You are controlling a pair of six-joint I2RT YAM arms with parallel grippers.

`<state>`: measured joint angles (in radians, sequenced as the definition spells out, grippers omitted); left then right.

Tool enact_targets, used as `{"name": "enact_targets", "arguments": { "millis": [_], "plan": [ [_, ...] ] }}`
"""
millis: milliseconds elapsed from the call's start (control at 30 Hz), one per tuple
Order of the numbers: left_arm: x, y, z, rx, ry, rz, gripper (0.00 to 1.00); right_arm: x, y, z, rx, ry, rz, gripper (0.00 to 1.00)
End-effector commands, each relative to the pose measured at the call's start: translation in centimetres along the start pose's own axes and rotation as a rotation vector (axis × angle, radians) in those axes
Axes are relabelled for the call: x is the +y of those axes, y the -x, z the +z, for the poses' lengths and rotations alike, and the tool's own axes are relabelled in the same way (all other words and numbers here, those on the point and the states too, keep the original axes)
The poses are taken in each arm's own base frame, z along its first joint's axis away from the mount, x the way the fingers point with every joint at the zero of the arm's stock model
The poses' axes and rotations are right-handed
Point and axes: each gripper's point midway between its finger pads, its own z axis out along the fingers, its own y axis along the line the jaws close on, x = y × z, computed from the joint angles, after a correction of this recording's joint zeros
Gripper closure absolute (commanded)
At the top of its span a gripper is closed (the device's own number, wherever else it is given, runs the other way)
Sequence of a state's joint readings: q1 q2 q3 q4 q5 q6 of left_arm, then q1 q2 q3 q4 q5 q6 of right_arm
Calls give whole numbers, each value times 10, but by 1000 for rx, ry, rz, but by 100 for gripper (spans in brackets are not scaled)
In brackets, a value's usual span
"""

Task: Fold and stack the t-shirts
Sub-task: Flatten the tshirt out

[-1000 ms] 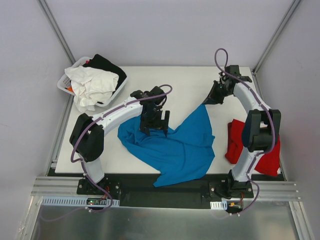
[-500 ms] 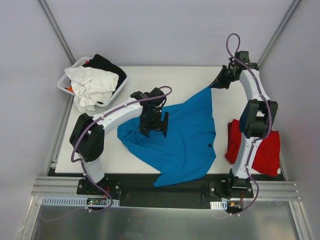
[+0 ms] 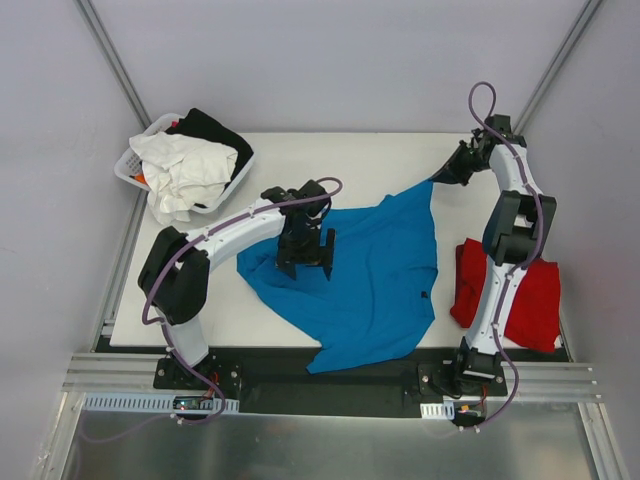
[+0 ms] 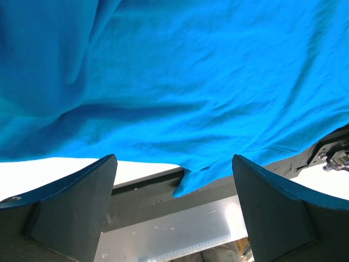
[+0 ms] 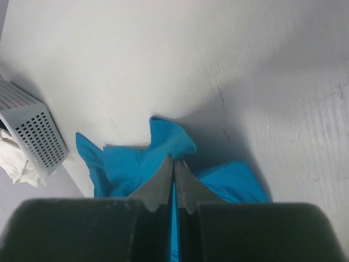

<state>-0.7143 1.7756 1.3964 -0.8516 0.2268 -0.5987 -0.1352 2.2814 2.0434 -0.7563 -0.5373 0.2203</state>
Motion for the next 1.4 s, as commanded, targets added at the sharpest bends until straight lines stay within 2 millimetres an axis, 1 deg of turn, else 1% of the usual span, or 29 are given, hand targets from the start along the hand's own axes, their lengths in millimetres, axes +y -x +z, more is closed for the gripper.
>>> {"name": "enact_targets", "arguments": {
  "millis": [0,33,67,100,167,200,233,267,300,333,367,400,433,467,500,533,633,700,767,800,900,933,1033,1100,1200,1233,1267,1300,1367],
  "plan": [
    [-2,-10,-13,-14,-15,-16,12,14,7,7,36,101,-2,53],
    [-2,-11,-13,-11,-15,-16,12,8,1,15,77,98,23,26],
    [-3,-10,-14,-13,-18,-17,13,9,-3,15,93,107,22,4],
    [-3,-10,-14,-15,-18,-17,12,3,-12,17,115,96,19,4],
    [-7,-5,-18,-34,-27,-14,12,13,-15,-7,68,94,-36,4],
    [-7,-3,-20,-47,-22,-11,13,2,-36,-9,98,73,-21,4],
    [-9,1,-24,-69,-25,-8,13,8,-38,-17,68,95,-46,4],
    [-12,6,-29,-94,-29,-3,12,30,-48,-47,27,138,-85,4],
    [-9,11,-31,-121,-9,-2,12,33,-61,-55,26,141,-92,6],
    [-8,15,-32,-135,2,1,12,22,-94,-45,83,120,-66,18],
    [-6,21,-32,-155,22,3,12,34,-109,-62,63,132,-103,30],
    [0,24,-25,-149,53,-3,12,32,-127,-61,85,114,-110,59],
    [1,26,-21,-140,63,-7,12,17,-166,-51,165,67,-108,75],
    [3,32,-16,-122,65,-27,13,10,-195,-55,178,26,-125,99],
    [4,33,-8,-103,74,-34,13,12,-213,-53,200,25,-147,99],
    [1,38,-9,-113,72,-35,13,2,-232,-50,232,-6,-129,99],
    [8,55,1,-120,115,-33,12,0,-267,-56,293,-53,-186,95],
    [28,66,10,-92,155,-85,12,-13,-294,-54,366,-94,-209,94],
    [40,80,10,-92,163,-137,11,-28,-311,-56,402,-141,-219,99],
    [55,90,9,-94,175,-177,11,-28,-318,-59,408,-147,-236,99],
    [79,116,4,-134,214,-194,11,-34,-324,-62,425,-175,-242,99],
    [81,126,1,-152,216,-171,11,-34,-324,-63,427,-178,-249,99],
    [92,134,12,-121,236,-146,13,-25,-322,-69,420,-175,-267,99],
    [93,130,21,-89,235,-144,14,-18,-320,-73,413,-169,-280,99],
    [99,111,29,-47,240,-169,15,-16,-327,-77,432,-171,-293,99],
    [107,96,37,-17,253,-180,14,-18,-329,-78,433,-171,-294,98],
    [108,91,32,-28,253,-179,14,-18,-332,-79,437,-171,-299,98],
    [118,75,38,2,281,-183,14,-23,-337,-79,450,-177,-297,98],
    [123,66,33,-6,288,-180,14,-24,-341,-81,449,-174,-299,96]
  ]
}}
